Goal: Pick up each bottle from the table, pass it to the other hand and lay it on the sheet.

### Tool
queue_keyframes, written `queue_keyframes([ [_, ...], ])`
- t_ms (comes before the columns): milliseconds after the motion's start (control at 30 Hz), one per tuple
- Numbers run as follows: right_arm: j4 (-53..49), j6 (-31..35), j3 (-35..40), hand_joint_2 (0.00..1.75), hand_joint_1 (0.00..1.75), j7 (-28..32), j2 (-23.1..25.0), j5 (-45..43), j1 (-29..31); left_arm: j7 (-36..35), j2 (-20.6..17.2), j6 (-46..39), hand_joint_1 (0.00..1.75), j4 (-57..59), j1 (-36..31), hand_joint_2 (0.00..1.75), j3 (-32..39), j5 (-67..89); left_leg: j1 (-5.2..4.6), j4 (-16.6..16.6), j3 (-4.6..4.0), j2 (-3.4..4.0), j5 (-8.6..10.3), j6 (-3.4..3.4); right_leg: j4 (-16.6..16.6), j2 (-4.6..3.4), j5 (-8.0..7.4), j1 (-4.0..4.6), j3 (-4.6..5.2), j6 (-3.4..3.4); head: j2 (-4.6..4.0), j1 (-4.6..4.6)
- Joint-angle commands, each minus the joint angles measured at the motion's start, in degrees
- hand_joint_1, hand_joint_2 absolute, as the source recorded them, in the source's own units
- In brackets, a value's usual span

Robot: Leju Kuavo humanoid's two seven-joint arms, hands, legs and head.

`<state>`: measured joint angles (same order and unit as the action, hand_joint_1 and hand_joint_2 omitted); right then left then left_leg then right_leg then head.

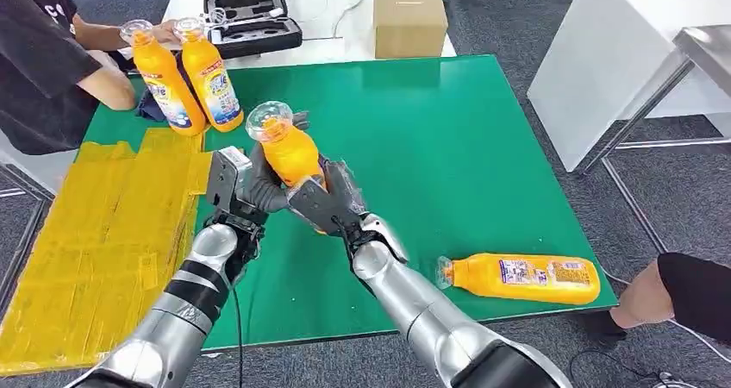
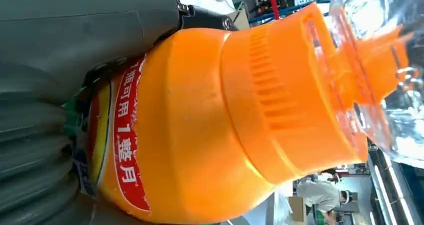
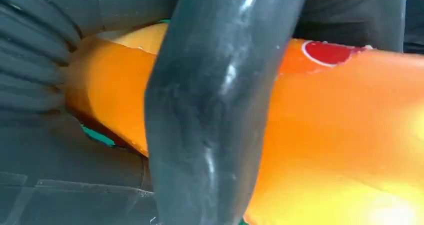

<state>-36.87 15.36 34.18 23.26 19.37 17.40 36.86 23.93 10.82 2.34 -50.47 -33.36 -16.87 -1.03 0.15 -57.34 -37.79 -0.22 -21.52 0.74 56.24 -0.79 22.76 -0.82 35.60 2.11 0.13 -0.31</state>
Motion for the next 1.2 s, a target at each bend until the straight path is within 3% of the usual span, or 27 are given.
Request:
queue_keyframes([
  [33,6.86,-3.41,7.16,1.75,1.75,0.13,0.41,5.89,-0.78,-0.34,0.26,0.33,1.75,2.42,-4.24,1.75,1.62,-0.17,0.08,-0.01,0.19,-0.11,-0.07,-0.05,-0.05,0.16,0.08,0.1,-0.25,-0.08,0.0,0.02],
  [500,6.41,-2.49,3.77,1.75,1.75,0.75,-0.2,8.55,-1.93,-0.05,0.05,0.49,1.75,1.47,-2.99,1.75,4.88,-1.44,0.08,0.0,0.12,-0.13,-0.04,-0.04,-0.05,0.17,0.06,0.09,-0.18,-0.06,0.0,-0.02],
  [533,5.77,-2.0,3.28,1.75,1.57,1.01,-0.39,8.57,-2.21,-0.05,-0.03,0.41,1.75,1.21,-2.83,1.75,5.01,-1.42,0.09,-0.04,0.25,-0.19,-0.1,-0.06,-0.03,0.26,0.13,0.11,-0.33,-0.1,0.0,0.0],
  [567,3.91,-0.73,2.05,1.75,0.52,1.55,-0.97,8.72,-2.94,-0.02,-0.34,0.1,1.75,0.54,-2.32,1.75,5.53,-1.43,0.09,-0.01,0.13,-0.15,-0.04,-0.05,-0.06,0.19,0.06,0.1,-0.2,-0.07,0.0,0.0],
  [600,2.92,-0.06,1.68,1.75,0.0,1.9,-1.32,8.78,-3.28,0.01,-0.53,-0.07,1.75,0.27,-2.1,1.75,5.8,-1.48,0.1,-0.04,0.32,-0.21,-0.13,-0.07,-0.03,0.29,0.17,0.13,-0.41,-0.11,0.0,0.0],
  [667,-4.39,1.23,0.13,1.75,0.0,3.02,-3.74,8.77,-5.71,0.57,-1.73,-3.24,1.75,-1.77,-0.69,1.75,6.58,0.13,0.08,0.01,0.17,-0.13,-0.05,-0.05,-0.08,0.18,0.07,0.1,-0.23,-0.07,0.0,0.0],
  [700,-12.25,0.88,-1.51,0.0,0.0,2.8,-6.02,8.57,-8.71,1.06,-2.72,-6.32,1.75,-3.38,0.27,1.75,6.63,3.01,0.08,0.01,0.26,-0.15,-0.09,-0.06,-0.07,0.21,0.11,0.1,-0.33,-0.09,0.0,0.0],
  [800,-21.88,-2.19,-3.66,0.0,0.0,0.98,-8.88,8.93,-12.54,1.03,-3.48,-8.51,1.75,-5.74,1.47,1.75,7.8,6.26,0.13,-0.06,0.53,-0.26,-0.26,-0.08,-0.06,0.37,0.29,0.17,-0.69,-0.15,0.0,-0.02],
  [833,-24.66,-1.71,-4.91,0.0,0.0,1.83,-9.38,8.61,-13.9,1.49,-3.98,-13.48,1.75,-6.71,1.87,1.75,7.8,10.48,0.07,0.01,0.18,-0.19,-0.08,-0.04,-0.07,0.24,0.11,0.09,-0.28,-0.07,0.0,0.02],
  [967,-38.6,-1.96,-9.64,0.0,0.0,3.36,-13.82,7.65,-20.67,0.23,-7.03,-24.77,1.75,-9.4,2.77,1.75,11.35,21.4,0.08,-0.03,0.19,-0.18,-0.14,-0.04,-0.05,0.18,0.14,0.1,-0.31,-0.08,0.0,0.0],
  [1100,-44.94,-1.25,-11.85,0.0,0.0,3.91,-15.79,9.71,-25.12,-3.21,-10.79,-36.21,1.75,-5.98,1.02,1.75,12.2,40.95,0.04,0.01,0.18,-0.22,-0.12,-0.04,-0.05,0.22,0.15,0.07,-0.3,-0.08,0.0,0.0],
  [1133,-45.94,-1.08,-12.5,0.0,0.0,3.93,-16.04,9.84,-25.68,-7.29,-12.61,-39.53,1.75,-2.61,-0.14,1.75,10.76,52.3,0.03,-0.01,0.31,-0.15,-0.19,-0.05,-0.02,0.17,0.2,0.07,-0.4,-0.11,0.0,0.02],
  [1167,-46.49,-0.78,-13.18,1.75,0.0,4.32,-16.18,9.52,-26.0,-8.17,-13.64,-40.11,1.75,-0.68,-0.96,1.75,9.9,57.42,0.05,-0.06,0.33,-0.16,-0.23,-0.06,0.0,0.19,0.23,0.09,-0.44,-0.13,0.0,0.02],
  [1200,-46.71,-0.75,-13.47,1.75,0.0,4.44,-16.32,9.42,-26.08,-8.07,-13.57,-40.01,1.75,0.12,-1.34,1.75,10.12,57.75,0.03,0.0,0.16,-0.14,-0.11,-0.05,-0.02,0.16,0.13,0.05,-0.23,-0.09,0.0,-0.02],
])
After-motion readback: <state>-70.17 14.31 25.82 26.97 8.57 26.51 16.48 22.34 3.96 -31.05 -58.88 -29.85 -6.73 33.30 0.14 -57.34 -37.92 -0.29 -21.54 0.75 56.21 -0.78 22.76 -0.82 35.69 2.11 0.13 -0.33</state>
